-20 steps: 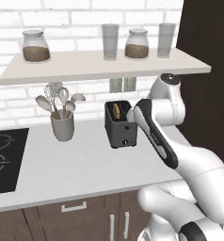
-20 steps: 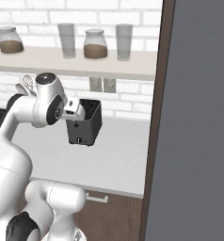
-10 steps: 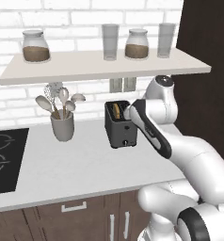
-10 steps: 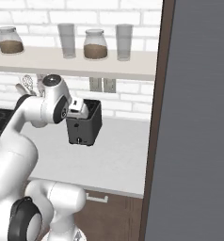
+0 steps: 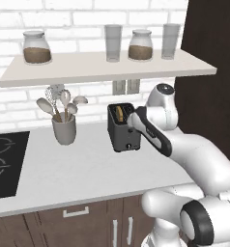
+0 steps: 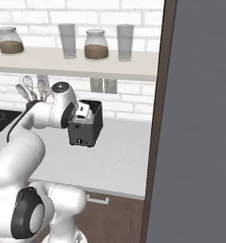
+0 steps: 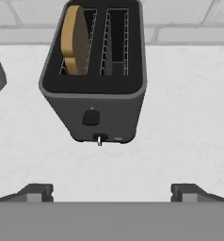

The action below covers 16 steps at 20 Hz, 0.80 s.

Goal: Start the toaster. Once the lever pops up, take the bread to the plate on the dining counter.

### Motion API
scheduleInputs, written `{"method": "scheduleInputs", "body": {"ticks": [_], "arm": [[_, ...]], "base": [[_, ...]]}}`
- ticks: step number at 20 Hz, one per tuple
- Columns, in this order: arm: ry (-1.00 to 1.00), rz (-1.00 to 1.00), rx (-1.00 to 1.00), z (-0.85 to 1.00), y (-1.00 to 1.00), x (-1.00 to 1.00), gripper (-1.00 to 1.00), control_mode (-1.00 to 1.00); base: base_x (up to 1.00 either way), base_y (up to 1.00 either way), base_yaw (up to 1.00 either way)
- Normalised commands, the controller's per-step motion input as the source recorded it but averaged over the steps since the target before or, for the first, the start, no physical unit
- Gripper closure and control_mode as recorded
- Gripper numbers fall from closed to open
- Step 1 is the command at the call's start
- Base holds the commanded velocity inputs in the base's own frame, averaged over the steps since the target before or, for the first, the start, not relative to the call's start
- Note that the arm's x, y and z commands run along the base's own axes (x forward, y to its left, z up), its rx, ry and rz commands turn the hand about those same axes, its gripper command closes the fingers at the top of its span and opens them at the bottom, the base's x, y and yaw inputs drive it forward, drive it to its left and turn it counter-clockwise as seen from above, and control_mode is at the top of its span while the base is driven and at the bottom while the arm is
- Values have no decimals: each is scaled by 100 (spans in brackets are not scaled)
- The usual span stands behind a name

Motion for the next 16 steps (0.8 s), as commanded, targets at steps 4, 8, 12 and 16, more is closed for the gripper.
{"method": "scheduleInputs", "body": {"ticks": [4,8,12,16], "arm": [[0,0,0,-37,-6,12,-100,-100],[0,-1,0,-19,0,18,-100,-100],[0,-4,0,0,0,36,-100,-100],[0,-3,0,-1,0,35,-100,-100]], "base": [[0,0,0],[0,0,0],[0,0,0],[0,0,0]]}}
